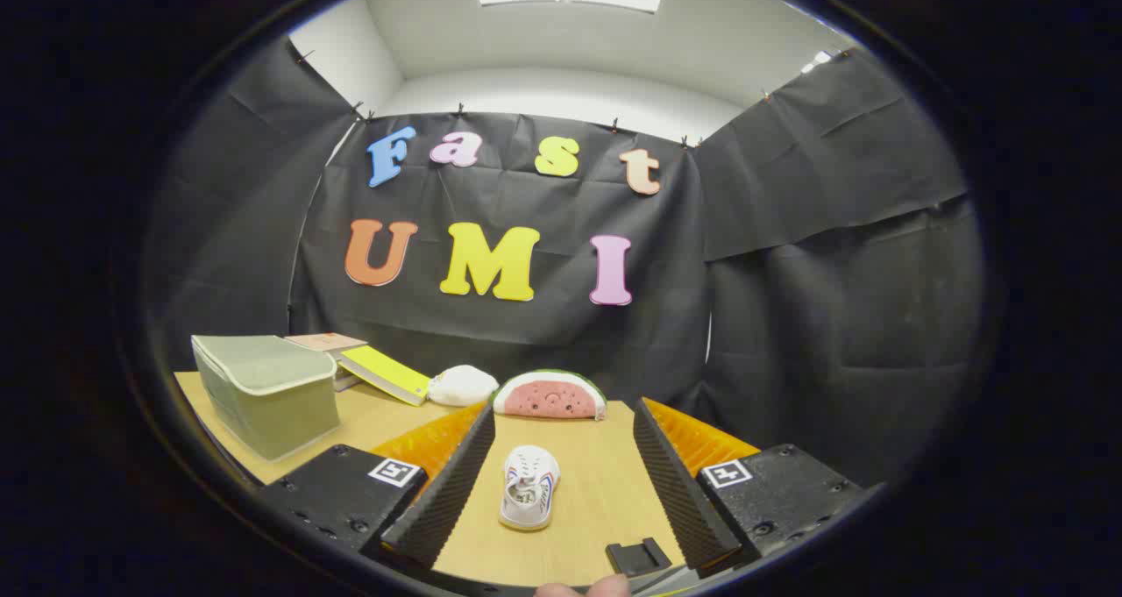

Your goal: Open the storage box then place both shoes into the box .Put the left shoe in first, then the right shoe, with the right side of both shoes facing outward in a uniform manner.

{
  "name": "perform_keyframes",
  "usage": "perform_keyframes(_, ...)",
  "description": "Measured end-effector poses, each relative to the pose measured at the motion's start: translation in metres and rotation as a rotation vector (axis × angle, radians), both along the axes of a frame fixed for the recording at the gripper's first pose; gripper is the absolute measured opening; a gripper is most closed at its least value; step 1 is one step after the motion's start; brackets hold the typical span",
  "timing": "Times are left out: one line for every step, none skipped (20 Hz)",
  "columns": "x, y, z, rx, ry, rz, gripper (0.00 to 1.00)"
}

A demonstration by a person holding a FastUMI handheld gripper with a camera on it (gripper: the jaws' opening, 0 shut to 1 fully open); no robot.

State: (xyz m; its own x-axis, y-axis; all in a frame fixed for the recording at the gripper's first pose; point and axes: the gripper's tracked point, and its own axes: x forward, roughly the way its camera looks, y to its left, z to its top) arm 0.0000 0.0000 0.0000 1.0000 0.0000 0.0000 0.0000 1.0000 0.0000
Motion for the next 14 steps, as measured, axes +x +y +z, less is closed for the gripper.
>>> perform_keyframes(0.0,0.0,-0.001,0.0,0.001,0.001,1.0)
perform_keyframes(0.0,0.001,0.0,0.001,0.003,-0.001,1.0)
perform_keyframes(0.0,0.002,0.001,0.004,0.001,-0.001,1.0)
perform_keyframes(-0.001,0.003,0.003,0.013,-0.008,-0.003,1.0)
perform_keyframes(-0.001,0.004,0.004,0.023,-0.011,-0.003,1.0)
perform_keyframes(-0.002,0.006,0.003,0.028,-0.011,0.002,1.0)
perform_keyframes(-0.003,0.007,0.004,0.033,-0.005,0.003,1.0)
perform_keyframes(-0.003,0.008,0.002,0.032,0.0,0.005,1.0)
perform_keyframes(-0.003,0.01,0.003,0.032,0.001,0.01,1.0)
perform_keyframes(-0.003,0.012,0.005,0.03,0.0,0.013,1.0)
perform_keyframes(-0.004,0.013,0.007,0.029,-0.003,0.015,1.0)
perform_keyframes(-0.005,0.015,0.007,0.025,-0.003,0.017,1.0)
perform_keyframes(-0.006,0.018,0.008,0.02,-0.004,0.019,1.0)
perform_keyframes(-0.006,0.021,0.009,0.018,-0.006,0.022,1.0)
